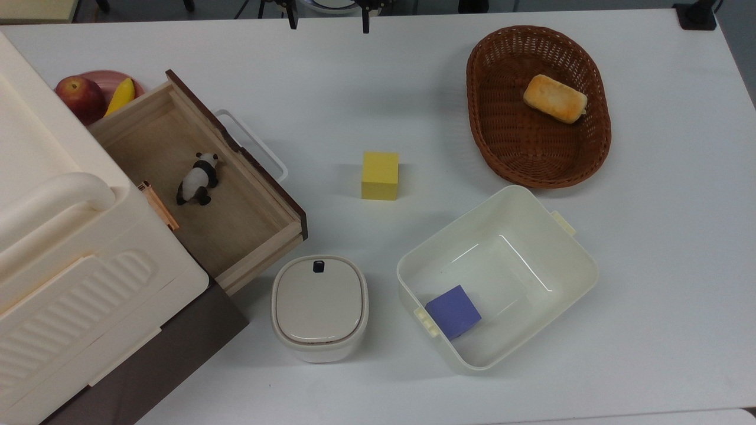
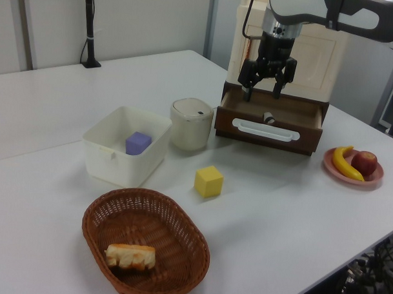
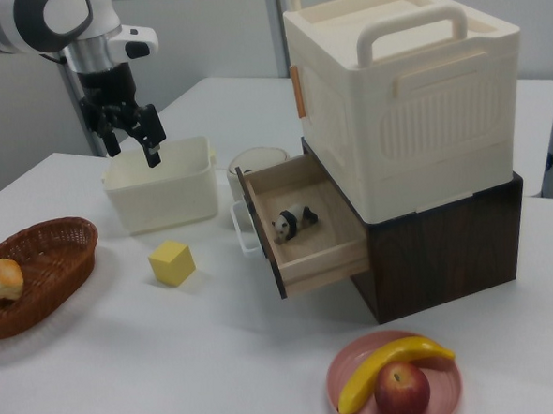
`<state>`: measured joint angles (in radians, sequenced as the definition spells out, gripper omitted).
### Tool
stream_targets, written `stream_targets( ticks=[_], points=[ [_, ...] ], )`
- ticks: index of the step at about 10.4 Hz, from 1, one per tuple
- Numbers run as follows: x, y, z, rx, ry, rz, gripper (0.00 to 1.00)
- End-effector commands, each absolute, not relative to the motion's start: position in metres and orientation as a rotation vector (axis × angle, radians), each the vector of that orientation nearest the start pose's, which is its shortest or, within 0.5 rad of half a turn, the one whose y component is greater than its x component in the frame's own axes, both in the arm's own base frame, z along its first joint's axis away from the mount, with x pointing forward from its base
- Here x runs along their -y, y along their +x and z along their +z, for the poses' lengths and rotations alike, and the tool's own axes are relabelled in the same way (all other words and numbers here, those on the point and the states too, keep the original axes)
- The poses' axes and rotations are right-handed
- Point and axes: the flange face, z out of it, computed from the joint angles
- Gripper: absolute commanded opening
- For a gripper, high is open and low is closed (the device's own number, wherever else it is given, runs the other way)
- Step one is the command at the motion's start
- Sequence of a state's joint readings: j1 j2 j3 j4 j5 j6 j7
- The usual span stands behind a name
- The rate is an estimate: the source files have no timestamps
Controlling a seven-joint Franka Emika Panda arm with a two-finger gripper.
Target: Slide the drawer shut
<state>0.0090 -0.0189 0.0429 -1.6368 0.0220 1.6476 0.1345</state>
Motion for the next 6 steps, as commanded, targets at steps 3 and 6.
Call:
stream_targets(
  ticks=[3,6],
  points=[
    [-0.0275,0.5366,0.6228,-0.102,-3.107,-0.027,1.00],
    [-0.0314,0.5363,0.6221,-0.095,-3.103,-0.024,1.00]
  ],
)
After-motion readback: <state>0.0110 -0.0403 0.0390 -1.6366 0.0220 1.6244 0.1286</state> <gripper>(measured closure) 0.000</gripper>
